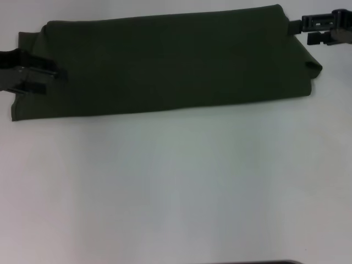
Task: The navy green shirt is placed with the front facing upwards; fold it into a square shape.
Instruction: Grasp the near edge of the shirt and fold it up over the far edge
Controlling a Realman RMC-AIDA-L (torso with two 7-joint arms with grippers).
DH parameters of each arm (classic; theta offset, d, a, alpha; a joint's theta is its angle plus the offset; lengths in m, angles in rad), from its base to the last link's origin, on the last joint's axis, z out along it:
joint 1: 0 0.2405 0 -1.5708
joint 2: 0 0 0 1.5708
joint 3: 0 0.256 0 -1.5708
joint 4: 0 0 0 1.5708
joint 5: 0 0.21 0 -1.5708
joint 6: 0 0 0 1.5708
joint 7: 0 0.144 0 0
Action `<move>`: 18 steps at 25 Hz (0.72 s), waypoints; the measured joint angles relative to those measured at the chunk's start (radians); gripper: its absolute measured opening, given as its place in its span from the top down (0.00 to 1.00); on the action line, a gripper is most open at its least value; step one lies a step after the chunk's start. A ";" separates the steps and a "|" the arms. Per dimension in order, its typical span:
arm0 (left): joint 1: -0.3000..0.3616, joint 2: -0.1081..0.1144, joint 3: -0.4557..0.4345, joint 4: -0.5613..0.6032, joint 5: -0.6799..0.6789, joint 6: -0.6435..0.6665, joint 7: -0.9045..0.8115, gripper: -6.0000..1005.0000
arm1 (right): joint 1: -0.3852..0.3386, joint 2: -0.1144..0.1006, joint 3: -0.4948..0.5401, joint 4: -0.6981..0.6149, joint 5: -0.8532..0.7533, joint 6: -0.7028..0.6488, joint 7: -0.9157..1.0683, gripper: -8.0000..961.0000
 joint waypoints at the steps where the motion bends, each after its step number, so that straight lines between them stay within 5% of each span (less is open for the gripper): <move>1: 0.005 0.001 0.000 0.000 0.005 -0.016 -0.007 0.27 | -0.003 0.001 -0.001 0.000 -0.009 0.002 0.002 0.05; 9: 0.015 0.008 0.017 -0.001 0.144 -0.152 -0.066 0.27 | -0.021 0.009 0.005 0.001 -0.037 0.012 0.004 0.06; 18: 0.016 -0.009 0.076 -0.031 0.210 -0.232 -0.098 0.27 | -0.020 0.014 0.006 0.001 -0.039 0.015 0.004 0.07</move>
